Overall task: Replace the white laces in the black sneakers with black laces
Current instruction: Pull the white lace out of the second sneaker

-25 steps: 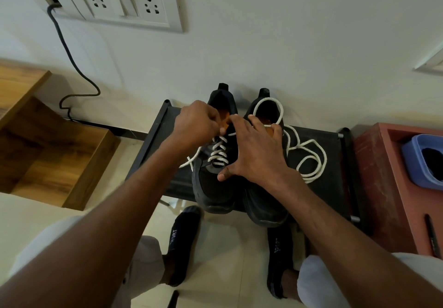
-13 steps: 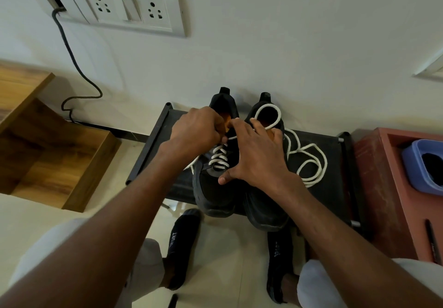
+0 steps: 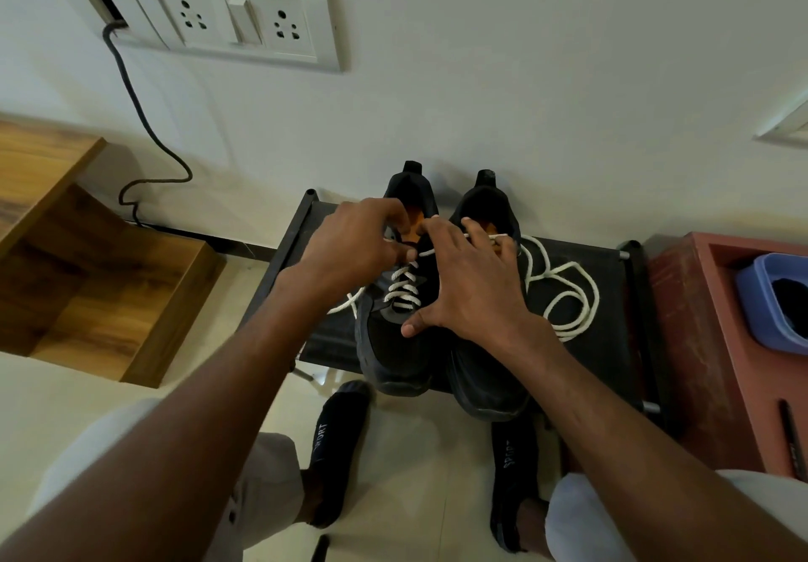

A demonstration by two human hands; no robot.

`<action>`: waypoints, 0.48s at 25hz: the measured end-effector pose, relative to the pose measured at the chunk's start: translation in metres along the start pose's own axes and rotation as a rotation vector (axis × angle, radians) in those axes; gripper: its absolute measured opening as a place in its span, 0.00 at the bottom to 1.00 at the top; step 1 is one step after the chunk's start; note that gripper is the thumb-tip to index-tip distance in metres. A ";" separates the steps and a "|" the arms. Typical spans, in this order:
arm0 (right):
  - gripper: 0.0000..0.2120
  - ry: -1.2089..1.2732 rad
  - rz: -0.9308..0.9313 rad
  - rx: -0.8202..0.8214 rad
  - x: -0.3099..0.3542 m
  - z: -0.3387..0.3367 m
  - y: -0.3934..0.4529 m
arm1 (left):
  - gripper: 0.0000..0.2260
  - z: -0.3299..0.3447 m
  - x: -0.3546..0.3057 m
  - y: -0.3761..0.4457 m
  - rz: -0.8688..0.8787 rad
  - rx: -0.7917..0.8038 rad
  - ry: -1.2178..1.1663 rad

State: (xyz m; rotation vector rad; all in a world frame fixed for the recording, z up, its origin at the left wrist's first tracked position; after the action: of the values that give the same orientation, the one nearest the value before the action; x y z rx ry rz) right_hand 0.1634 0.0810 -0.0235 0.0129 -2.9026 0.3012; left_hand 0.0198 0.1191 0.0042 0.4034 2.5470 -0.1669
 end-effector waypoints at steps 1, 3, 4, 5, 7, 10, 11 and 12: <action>0.63 0.002 0.002 0.002 0.000 0.000 0.000 | 0.07 0.003 -0.002 0.003 0.031 0.008 0.075; 0.63 0.001 0.004 0.001 -0.002 0.000 0.000 | 0.04 0.003 -0.006 0.008 0.045 -0.026 0.154; 0.63 0.000 0.004 0.003 -0.002 0.000 0.000 | 0.02 0.001 -0.009 0.009 0.052 -0.058 0.149; 0.63 -0.002 0.002 0.006 -0.001 -0.001 0.000 | 0.03 -0.003 -0.010 0.009 0.028 -0.104 0.072; 0.62 -0.003 -0.001 0.014 -0.001 -0.001 0.000 | 0.05 -0.020 -0.002 0.006 -0.115 -0.280 -0.272; 0.61 -0.005 -0.004 0.016 -0.002 -0.002 0.002 | 0.06 -0.036 0.015 -0.003 -0.308 -0.468 -0.952; 0.61 -0.003 -0.004 0.018 -0.001 -0.002 0.002 | 0.06 -0.036 0.014 -0.005 -0.315 -0.429 -0.963; 0.61 0.000 -0.006 0.016 -0.001 -0.002 0.001 | 0.06 -0.036 0.013 -0.005 -0.283 -0.366 -0.820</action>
State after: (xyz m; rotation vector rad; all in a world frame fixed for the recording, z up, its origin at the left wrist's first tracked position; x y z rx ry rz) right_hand 0.1646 0.0827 -0.0218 0.0246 -2.8995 0.3233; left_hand -0.0104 0.1247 0.0276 -0.1557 1.7520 0.0340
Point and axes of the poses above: each hand's wrist, its own y-axis towards the middle knuckle, its own z-axis out of the palm, x = y × z, the point moved 6 cm from there along y, towards the middle knuckle, and after that the axes turned 12 degrees about z, right-handed, at the moved point
